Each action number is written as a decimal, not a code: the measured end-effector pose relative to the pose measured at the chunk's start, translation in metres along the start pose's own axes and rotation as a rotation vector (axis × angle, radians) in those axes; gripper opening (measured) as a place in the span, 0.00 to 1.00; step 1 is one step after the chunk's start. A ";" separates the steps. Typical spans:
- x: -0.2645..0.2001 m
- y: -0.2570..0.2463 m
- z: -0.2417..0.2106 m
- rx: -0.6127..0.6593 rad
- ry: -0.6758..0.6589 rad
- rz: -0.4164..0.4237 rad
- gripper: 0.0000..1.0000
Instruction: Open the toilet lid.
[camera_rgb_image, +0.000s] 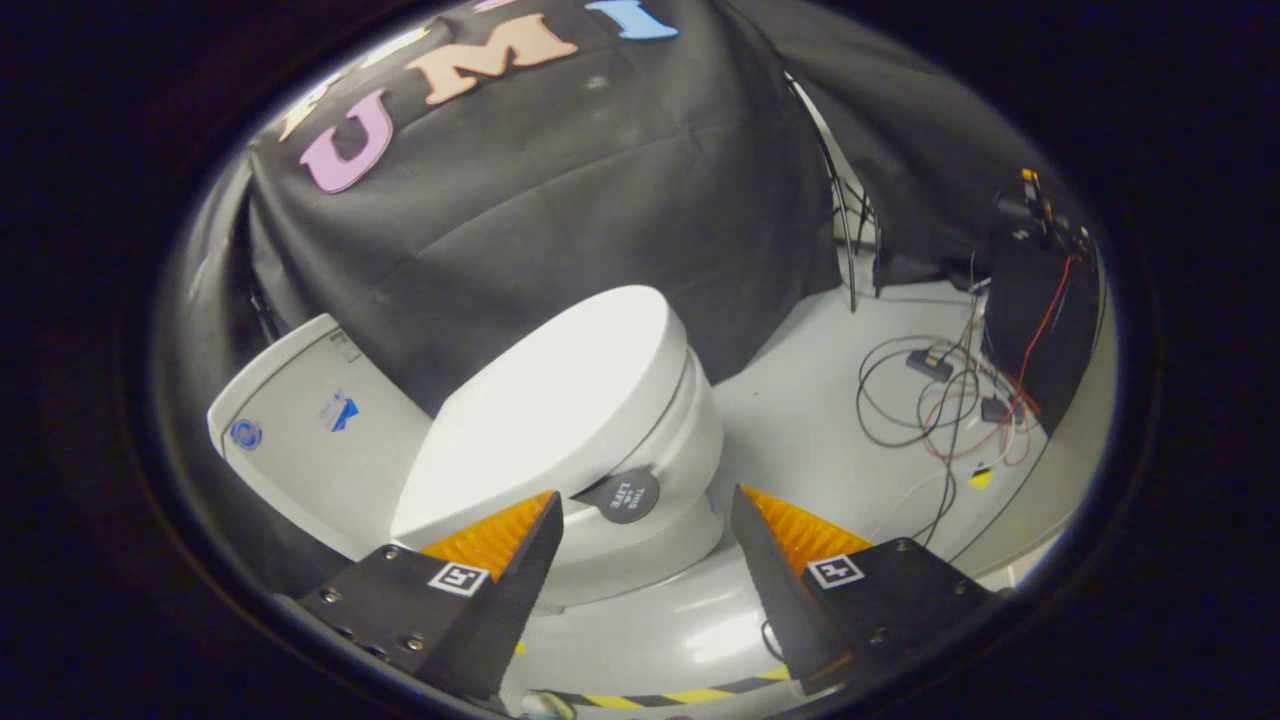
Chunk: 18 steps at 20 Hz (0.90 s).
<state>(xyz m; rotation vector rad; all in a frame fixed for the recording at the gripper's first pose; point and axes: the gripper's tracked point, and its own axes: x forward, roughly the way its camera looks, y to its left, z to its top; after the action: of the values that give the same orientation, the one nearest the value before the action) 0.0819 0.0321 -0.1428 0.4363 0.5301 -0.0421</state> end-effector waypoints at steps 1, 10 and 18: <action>0.003 0.003 -0.003 0.038 0.022 0.011 1.00; 0.035 -0.001 -0.021 0.483 0.234 0.024 0.89; 0.053 0.026 -0.016 0.404 0.251 0.101 0.68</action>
<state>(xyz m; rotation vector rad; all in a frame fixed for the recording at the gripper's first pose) 0.1243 0.0655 -0.1713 0.8703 0.7490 0.0037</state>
